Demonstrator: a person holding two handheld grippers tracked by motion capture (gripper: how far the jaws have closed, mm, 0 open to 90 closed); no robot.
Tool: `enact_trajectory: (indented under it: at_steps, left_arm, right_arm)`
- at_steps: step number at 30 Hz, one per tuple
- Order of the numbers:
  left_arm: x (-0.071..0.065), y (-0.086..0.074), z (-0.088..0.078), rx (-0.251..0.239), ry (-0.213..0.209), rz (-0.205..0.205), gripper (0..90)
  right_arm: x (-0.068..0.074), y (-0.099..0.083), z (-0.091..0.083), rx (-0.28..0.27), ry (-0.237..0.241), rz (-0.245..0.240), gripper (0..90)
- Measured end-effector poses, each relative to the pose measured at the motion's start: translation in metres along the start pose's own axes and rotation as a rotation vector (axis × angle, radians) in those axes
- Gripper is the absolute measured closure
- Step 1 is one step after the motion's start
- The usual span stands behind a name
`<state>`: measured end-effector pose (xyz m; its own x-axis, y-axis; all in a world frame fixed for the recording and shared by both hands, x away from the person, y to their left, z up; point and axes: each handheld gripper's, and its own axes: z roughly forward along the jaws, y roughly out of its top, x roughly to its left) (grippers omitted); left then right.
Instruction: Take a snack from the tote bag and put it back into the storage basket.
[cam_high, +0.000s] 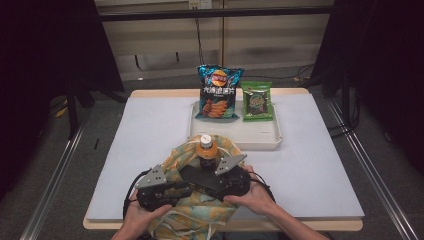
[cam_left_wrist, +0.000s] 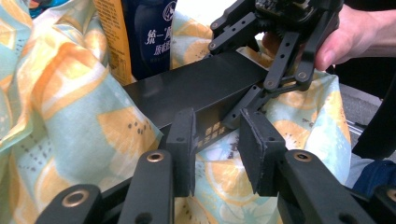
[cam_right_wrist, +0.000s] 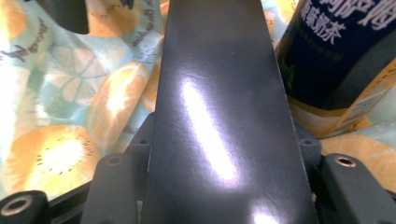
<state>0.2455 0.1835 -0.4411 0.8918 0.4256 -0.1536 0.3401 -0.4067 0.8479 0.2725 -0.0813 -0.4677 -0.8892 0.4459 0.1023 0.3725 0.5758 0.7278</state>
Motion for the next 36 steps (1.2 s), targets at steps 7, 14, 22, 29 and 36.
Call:
enact_trajectory:
  at_steps: [7,14,22,29,36]
  left_arm:
    - [-0.001,-0.001,-0.008,-0.037,0.011,-0.009,66.8]
    - [-0.008,0.016,-0.024,-0.128,0.01,0.015,57.5]
    - [0.008,0.028,-0.037,-0.204,0.074,-0.004,42.0]
    - [0.027,0.01,-0.015,-0.134,0.115,-0.052,49.8]
    - [0.036,0.002,-0.028,-0.123,0.096,-0.068,85.8]
  right_arm:
    - [0.007,0.001,-0.021,-0.016,0.011,-0.01,44.3]
    - [0.007,-0.006,-0.041,-0.032,0.007,0.023,44.4]
    - [0.008,-0.008,-0.05,-0.045,0.016,0.018,44.5]
    - [0.01,-0.009,-0.05,-0.032,0.026,0.024,44.6]
    - [0.008,-0.013,-0.054,-0.025,0.026,0.014,44.6]
